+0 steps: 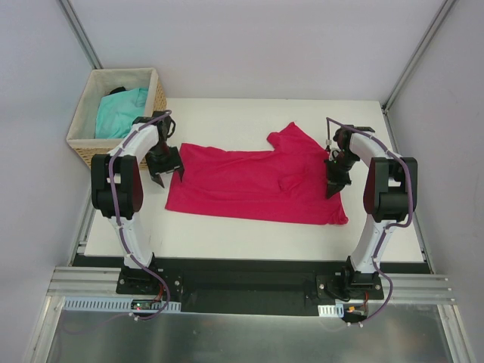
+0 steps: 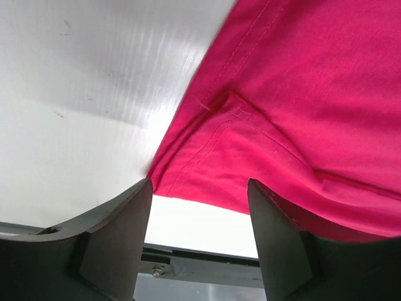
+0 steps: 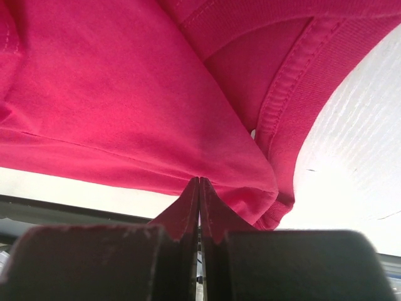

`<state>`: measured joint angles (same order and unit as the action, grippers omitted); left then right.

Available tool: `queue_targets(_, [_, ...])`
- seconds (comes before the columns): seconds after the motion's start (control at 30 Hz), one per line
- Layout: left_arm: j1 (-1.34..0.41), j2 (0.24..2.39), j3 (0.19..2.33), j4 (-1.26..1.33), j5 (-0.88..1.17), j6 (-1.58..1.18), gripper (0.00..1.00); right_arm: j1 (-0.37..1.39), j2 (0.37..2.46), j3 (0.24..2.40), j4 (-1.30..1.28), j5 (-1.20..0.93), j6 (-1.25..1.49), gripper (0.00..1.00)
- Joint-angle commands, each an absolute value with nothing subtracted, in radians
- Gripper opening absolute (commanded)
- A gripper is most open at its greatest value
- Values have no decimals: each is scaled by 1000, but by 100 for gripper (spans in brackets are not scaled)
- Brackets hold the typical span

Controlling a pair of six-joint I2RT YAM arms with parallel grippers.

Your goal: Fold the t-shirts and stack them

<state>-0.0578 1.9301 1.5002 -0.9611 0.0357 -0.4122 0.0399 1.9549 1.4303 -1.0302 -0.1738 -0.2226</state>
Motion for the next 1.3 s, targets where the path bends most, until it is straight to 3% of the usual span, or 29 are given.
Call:
queue_targets(0.0, [-69, 1855, 1574, -1012, -20, -425, 59, 46, 1921, 1434, -1060, -187, -236, 1])
queue_targets(0.07, [-74, 1850, 1595, -1019, -12, -413, 56, 44, 1905, 1424, -1046, -199, -227, 1])
queue_targets(0.17, [-75, 1859, 1580, -1020, 57, -381, 40, 46, 1855, 1370, -1006, -232, -216, 1])
queue_targets(0.2, [-81, 1856, 1566, -1014, 72, -373, 31, 48, 1818, 1347, -979, -242, -207, 1])
queue_targets(0.23, [-87, 1842, 1530, -1009, 71, -371, 15, 49, 1792, 1303, -962, -244, -198, 1])
queue_targets(0.3, [-97, 1813, 1471, -952, 81, -373, 0, 52, 1750, 1261, -924, -236, -158, 1])
queue_targets(0.53, [-97, 1698, 1212, -723, 167, -368, 0, 66, 1591, 1134, -850, -161, -91, 1])
queue_targets(0.8, [-97, 1712, 1167, -666, 135, -385, 0, 80, 1591, 1132, -1006, 116, -46, 1])
queue_targets(1.27, [-92, 1732, 1114, -643, 97, -397, 0, 77, 1569, 1000, -858, 83, -49, 1])
